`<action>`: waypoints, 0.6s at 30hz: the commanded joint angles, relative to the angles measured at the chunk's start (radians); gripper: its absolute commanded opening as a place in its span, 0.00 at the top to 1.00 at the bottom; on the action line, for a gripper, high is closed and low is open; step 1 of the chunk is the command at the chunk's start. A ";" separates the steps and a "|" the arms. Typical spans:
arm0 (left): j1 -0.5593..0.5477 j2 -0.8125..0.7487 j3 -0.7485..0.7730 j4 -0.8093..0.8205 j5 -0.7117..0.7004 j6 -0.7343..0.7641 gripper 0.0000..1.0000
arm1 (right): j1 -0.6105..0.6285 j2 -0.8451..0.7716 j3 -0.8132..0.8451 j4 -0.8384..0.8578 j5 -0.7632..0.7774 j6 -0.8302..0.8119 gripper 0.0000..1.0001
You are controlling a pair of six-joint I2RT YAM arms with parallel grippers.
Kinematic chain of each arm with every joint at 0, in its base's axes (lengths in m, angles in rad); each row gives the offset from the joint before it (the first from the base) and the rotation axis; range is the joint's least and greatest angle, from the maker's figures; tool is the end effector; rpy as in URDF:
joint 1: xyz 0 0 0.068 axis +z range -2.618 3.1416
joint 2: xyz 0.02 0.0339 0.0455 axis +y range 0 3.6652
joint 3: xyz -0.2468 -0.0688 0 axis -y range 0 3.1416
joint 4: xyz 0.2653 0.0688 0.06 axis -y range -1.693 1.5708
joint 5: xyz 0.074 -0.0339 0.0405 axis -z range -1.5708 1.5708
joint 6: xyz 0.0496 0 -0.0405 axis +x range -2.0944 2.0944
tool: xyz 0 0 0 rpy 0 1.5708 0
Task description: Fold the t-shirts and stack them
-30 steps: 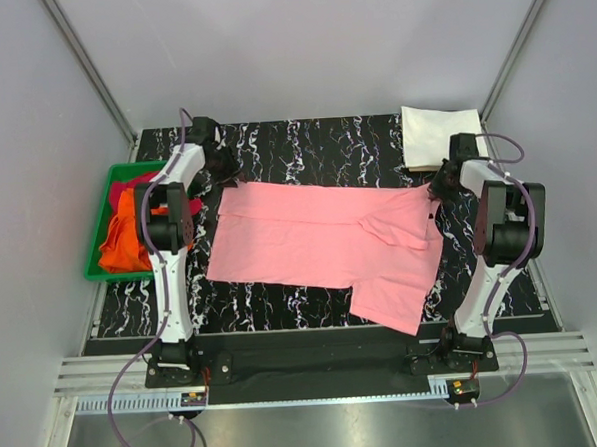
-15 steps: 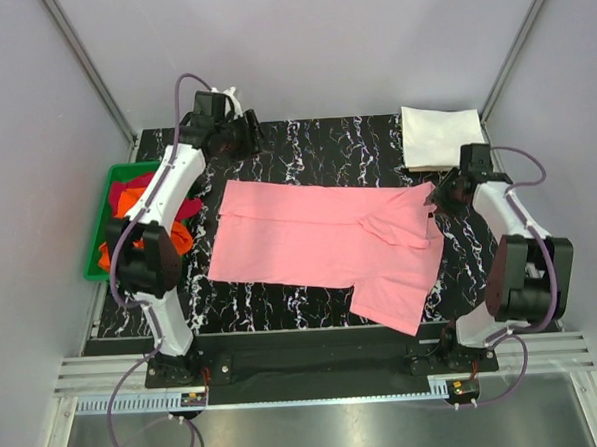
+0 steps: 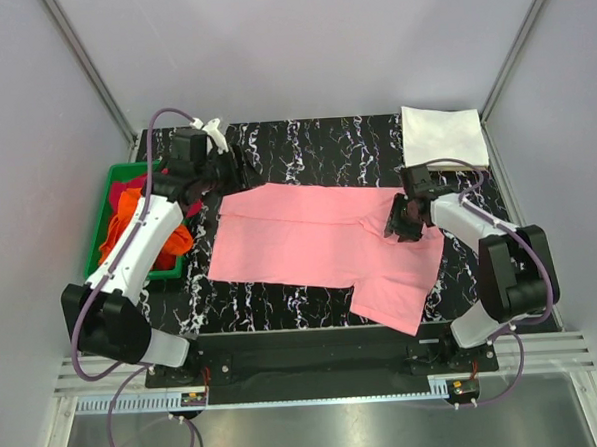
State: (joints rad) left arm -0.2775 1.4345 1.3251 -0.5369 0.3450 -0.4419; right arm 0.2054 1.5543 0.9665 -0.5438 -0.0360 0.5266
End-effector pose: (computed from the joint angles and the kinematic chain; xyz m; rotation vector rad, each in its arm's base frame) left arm 0.3350 -0.1129 0.3160 0.0100 2.2848 -0.7704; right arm 0.3154 0.0675 0.1512 0.4260 2.6987 0.2642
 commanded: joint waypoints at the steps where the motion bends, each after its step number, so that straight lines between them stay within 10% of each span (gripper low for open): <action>1: 0.000 -0.016 -0.001 0.115 -0.032 0.011 0.40 | 0.044 0.024 0.043 0.008 0.073 -0.080 0.53; 18: 0.003 -0.002 0.003 0.114 -0.014 0.012 0.39 | 0.101 0.153 0.107 -0.036 0.165 -0.171 0.64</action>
State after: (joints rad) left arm -0.2775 1.4303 1.3193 -0.4759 0.3370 -0.4419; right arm 0.2897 1.7016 1.0286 -0.5732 0.0734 0.3817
